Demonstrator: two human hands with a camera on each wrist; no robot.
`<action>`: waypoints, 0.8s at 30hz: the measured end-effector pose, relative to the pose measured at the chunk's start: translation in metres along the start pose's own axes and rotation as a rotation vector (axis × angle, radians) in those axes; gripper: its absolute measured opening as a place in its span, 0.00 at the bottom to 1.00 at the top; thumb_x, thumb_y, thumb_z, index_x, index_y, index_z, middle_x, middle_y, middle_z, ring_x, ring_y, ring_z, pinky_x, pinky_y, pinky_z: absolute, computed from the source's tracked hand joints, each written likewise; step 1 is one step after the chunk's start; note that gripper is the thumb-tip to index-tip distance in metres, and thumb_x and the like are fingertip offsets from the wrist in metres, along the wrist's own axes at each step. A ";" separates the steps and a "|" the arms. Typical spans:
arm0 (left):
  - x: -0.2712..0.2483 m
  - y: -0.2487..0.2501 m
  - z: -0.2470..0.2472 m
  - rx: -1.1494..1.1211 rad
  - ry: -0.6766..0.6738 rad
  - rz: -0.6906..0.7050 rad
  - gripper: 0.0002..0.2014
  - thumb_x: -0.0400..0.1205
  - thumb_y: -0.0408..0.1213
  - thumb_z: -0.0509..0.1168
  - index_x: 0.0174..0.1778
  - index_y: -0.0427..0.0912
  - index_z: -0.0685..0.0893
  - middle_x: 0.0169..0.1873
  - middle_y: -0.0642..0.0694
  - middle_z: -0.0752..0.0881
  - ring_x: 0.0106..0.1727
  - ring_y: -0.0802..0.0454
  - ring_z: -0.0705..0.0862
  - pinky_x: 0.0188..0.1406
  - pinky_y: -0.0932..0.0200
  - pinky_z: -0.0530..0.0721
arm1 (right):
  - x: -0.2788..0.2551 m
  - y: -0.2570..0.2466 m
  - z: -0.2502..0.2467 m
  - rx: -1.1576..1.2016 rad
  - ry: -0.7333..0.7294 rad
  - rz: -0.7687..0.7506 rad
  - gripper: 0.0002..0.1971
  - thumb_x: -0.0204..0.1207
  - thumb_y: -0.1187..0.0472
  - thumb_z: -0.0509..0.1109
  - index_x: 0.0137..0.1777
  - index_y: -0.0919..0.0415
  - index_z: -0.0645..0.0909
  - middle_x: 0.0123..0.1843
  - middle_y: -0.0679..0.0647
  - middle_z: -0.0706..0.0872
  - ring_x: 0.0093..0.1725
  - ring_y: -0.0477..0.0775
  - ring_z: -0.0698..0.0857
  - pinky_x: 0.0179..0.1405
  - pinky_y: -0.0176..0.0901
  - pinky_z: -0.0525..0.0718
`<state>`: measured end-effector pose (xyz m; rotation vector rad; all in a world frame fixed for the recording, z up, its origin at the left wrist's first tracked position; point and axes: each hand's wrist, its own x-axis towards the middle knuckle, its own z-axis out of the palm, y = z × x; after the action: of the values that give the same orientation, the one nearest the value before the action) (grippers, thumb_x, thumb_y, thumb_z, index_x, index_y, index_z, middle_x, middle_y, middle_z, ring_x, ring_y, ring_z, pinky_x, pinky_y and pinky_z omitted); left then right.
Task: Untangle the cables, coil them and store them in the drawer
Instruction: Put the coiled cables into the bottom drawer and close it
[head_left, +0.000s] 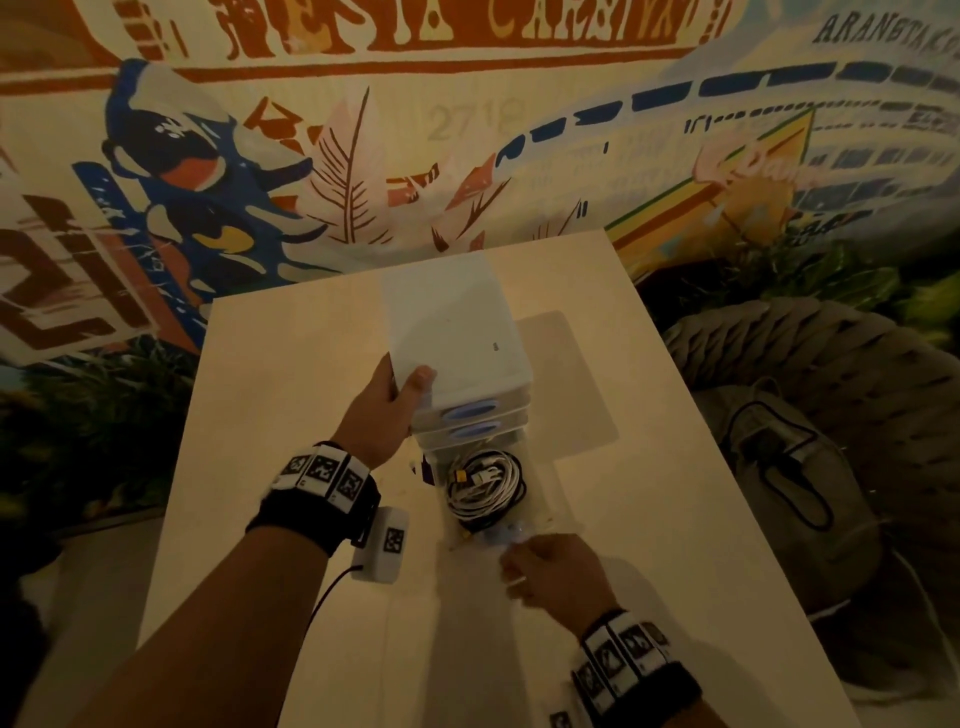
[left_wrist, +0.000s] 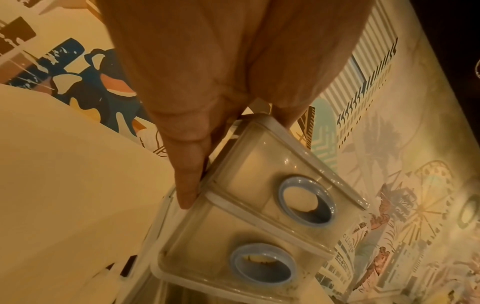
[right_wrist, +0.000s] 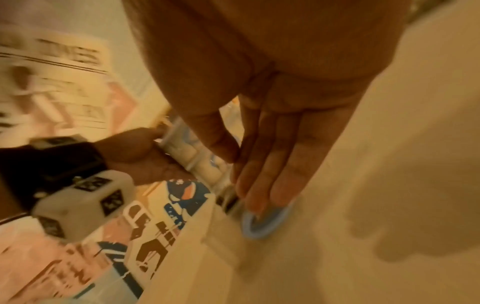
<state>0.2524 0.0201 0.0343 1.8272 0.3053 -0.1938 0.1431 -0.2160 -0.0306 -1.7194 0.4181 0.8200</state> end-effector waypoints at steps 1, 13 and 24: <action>0.001 -0.002 0.000 0.014 0.007 0.006 0.17 0.82 0.65 0.64 0.67 0.75 0.74 0.64 0.60 0.85 0.64 0.49 0.85 0.61 0.36 0.87 | -0.007 -0.006 -0.007 -0.264 0.101 -0.185 0.12 0.82 0.52 0.67 0.39 0.53 0.87 0.34 0.46 0.90 0.33 0.42 0.87 0.38 0.37 0.84; 0.002 -0.007 0.002 0.023 0.022 0.061 0.31 0.74 0.74 0.62 0.74 0.72 0.70 0.67 0.60 0.83 0.67 0.50 0.84 0.67 0.37 0.84 | 0.045 -0.024 0.020 -1.300 -0.124 -0.704 0.51 0.73 0.27 0.20 0.88 0.60 0.40 0.90 0.61 0.42 0.88 0.66 0.41 0.87 0.59 0.41; 0.004 -0.009 0.004 0.003 0.024 0.048 0.36 0.72 0.76 0.63 0.75 0.66 0.71 0.68 0.56 0.83 0.67 0.47 0.84 0.67 0.35 0.83 | 0.051 -0.020 0.019 -1.429 -0.145 -0.675 0.44 0.76 0.33 0.29 0.88 0.59 0.37 0.90 0.60 0.40 0.88 0.64 0.40 0.87 0.57 0.40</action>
<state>0.2539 0.0187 0.0240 1.8394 0.2773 -0.1391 0.1863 -0.1853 -0.0553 -2.7632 -1.0923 0.7203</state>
